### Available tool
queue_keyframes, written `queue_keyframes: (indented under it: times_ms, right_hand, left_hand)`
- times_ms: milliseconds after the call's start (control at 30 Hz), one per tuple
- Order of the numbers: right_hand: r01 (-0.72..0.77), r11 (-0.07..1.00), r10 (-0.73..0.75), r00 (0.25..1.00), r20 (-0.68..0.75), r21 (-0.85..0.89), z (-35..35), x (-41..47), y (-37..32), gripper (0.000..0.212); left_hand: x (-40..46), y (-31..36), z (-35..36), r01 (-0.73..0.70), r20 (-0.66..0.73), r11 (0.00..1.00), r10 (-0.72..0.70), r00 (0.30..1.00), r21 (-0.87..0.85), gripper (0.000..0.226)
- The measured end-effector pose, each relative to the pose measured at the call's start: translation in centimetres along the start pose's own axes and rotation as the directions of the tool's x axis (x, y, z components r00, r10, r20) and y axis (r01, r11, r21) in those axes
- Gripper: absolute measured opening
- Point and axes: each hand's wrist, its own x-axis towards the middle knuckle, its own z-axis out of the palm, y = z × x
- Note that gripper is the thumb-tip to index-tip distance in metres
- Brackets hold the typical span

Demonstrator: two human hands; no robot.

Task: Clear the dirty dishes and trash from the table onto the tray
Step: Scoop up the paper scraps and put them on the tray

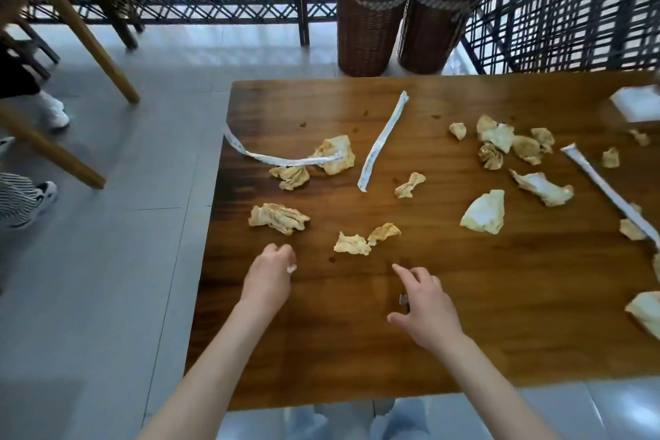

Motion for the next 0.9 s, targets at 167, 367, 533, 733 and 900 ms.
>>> queue_keyframes:
  times_ms: [167,367,533,733,900]
  right_hand:
    - [-0.056,0.998,0.057,0.998,-0.012,0.024,0.6,0.0,0.2,0.086]
    - [-0.073,0.997,0.075,0.996,-0.049,0.032,0.5,0.8,0.2,0.083]
    - [-0.08,0.996,0.083,0.995,-0.048,0.049,0.3,1.3,0.5,0.081]
    - [-0.115,0.992,0.119,0.989,-0.09,0.042,-0.2,3.3,-2.0,0.087]
    - [-0.034,0.997,0.035,0.999,-0.021,0.065,-0.4,6.5,-5.8,0.083]
  left_hand:
    - [4.7,0.7,-0.8,-0.059,-0.295,0.996,0.036,0.955,-0.069,0.026]
    - [7.8,1.5,0.3,0.024,-0.182,0.995,-0.007,0.983,0.092,0.033]
    - [8.2,1.1,0.9,0.075,0.004,0.987,-0.076,0.997,0.139,0.044]
    - [7.1,0.4,1.0,0.061,-0.105,0.991,-0.049,0.993,0.117,0.037]
    - [6.5,-1.0,1.3,0.014,-0.142,1.0,-0.011,0.99,0.024,0.033]
